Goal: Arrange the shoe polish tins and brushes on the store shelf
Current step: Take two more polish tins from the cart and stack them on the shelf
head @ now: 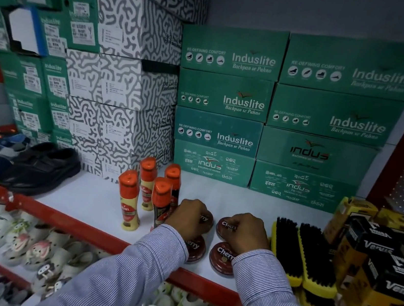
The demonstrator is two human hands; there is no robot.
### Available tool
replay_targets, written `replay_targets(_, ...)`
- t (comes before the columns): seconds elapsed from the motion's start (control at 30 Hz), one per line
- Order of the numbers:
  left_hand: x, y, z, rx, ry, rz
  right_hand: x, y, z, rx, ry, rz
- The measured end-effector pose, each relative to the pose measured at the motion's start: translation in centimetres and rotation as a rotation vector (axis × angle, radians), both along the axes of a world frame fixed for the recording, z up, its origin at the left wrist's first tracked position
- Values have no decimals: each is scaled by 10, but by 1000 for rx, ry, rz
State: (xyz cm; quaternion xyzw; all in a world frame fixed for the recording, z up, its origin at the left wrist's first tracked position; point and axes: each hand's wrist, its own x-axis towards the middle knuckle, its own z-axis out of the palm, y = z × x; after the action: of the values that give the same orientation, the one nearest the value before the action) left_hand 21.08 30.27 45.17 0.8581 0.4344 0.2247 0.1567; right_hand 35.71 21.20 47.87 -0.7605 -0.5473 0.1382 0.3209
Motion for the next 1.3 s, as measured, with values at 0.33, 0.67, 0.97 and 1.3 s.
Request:
replay_targets(0.33, -34, -68, 20, 115, -38, -8, -5, -67, 8, 18, -43, 64)
replay_targets(0.67, -45, -89, 6, 58, -87, -4, -26, -76, -6, 67, -55, 10)
replay_targets(0.97, -45, -91, 5, 73, -76, 45, -27, -74, -5, 30, 0, 33)
replay_targets(1.3, -46, -87, 0, 74, -40, 93, -26, -74, -6, 57, 15, 30)
